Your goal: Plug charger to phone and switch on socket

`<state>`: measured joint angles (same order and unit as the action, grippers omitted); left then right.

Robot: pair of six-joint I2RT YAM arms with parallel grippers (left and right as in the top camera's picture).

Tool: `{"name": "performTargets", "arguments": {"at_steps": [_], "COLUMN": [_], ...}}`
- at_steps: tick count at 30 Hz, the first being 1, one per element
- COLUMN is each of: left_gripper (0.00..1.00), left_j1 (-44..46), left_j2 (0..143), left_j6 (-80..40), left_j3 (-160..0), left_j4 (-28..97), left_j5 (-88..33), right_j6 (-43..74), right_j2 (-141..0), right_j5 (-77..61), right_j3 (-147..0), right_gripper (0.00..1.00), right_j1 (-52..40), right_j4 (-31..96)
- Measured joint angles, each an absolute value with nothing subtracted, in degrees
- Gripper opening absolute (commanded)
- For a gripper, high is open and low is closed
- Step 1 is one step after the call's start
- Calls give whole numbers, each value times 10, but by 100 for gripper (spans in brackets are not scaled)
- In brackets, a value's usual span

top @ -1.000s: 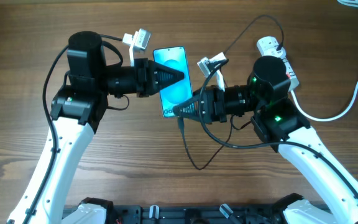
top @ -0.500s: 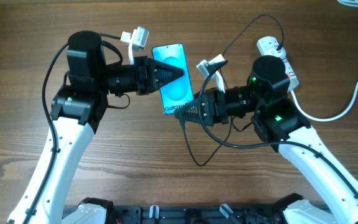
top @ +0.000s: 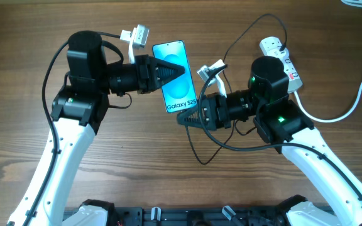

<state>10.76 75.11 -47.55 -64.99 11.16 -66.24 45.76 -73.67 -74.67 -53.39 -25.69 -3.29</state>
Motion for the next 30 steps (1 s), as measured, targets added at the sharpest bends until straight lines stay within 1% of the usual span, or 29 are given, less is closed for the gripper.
{"name": "performTargets", "arguments": {"at_steps": [7,13,17,22,25,30], "left_gripper": [4,4,4,4,4,4], "left_j1": [103,97,88,39,37,37], "left_j2": [750,751,751,751,751,751], "left_j6": [-462,-461,-461,-486,-491,-497], "left_j3": [-650,-637,-632,-634,-634,-634], "left_j4": [101,113,116,112,112,135], "left_j5": [-695,-713,-713,-637,-604,-580], "right_j6": [465,368,322,308,317,325], "right_j2": [-737,-737,-737,-733,-733,-733], "right_j5": [-765,-756,-748,-719,-702,-676], "right_j3": [-534,-563,-565,-549,-548,-548], "right_gripper": [4,4,4,4,4,4], "right_j1": [-258,-261,-260,-260,-260,-259], "right_j4": [-17,137,169,188,163,163]}}
